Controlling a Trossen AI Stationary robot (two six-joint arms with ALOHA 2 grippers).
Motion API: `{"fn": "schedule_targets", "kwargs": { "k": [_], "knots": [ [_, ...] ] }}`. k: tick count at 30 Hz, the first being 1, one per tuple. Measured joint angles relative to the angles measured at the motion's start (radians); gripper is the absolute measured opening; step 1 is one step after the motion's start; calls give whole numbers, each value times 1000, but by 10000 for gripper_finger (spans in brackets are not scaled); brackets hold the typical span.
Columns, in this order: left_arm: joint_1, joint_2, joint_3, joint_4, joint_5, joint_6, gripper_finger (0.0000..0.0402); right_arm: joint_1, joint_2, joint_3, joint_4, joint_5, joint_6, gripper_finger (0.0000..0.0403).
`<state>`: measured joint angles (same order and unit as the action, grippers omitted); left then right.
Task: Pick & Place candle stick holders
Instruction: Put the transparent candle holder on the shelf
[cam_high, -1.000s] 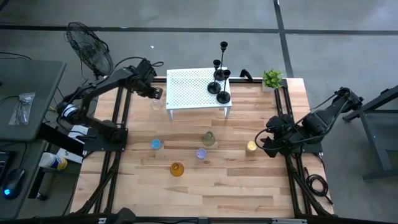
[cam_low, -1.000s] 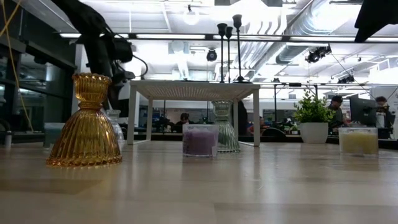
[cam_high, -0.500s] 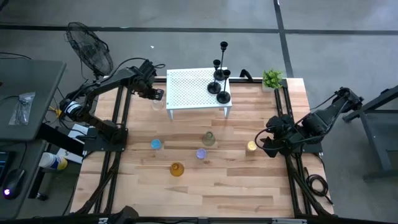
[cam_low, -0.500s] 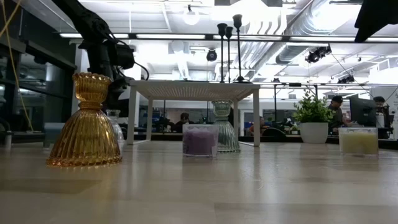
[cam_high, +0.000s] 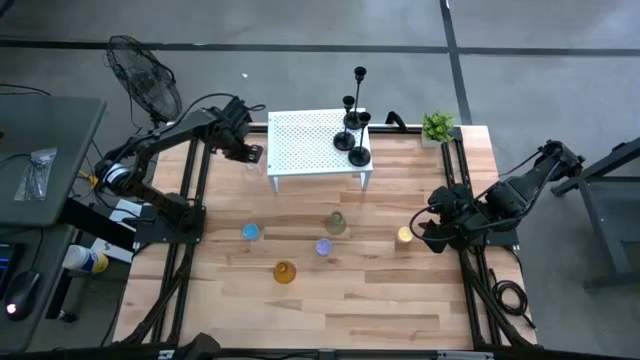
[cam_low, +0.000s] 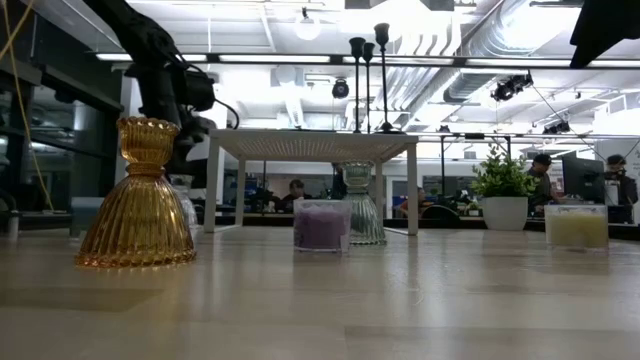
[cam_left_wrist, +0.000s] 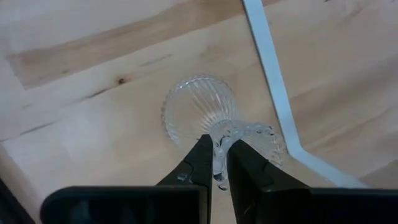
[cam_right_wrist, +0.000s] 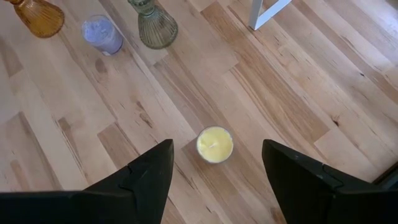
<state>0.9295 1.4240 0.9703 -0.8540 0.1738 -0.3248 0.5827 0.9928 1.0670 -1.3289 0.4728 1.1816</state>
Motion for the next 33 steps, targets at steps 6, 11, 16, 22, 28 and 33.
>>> {"fn": "schedule_targets", "kwargs": {
  "k": [6,11,16,22,28,33],
  "knots": [
    [0,-41,66,-141,-15,32,20,0,0,0,0,0,-1,239],
    [0,-71,213,-314,-13,68,20,0,0,0,0,-2,-4,239],
    [0,-75,428,-483,-15,98,20,0,0,0,0,-3,-4,239],
    [0,-56,655,-551,-9,100,20,0,0,0,0,-2,-6,239],
    [0,42,847,-562,44,104,20,0,0,0,-5,0,-8,239],
    [-42,174,1029,-560,64,111,20,0,0,0,-5,0,-8,239]
  ]
}}
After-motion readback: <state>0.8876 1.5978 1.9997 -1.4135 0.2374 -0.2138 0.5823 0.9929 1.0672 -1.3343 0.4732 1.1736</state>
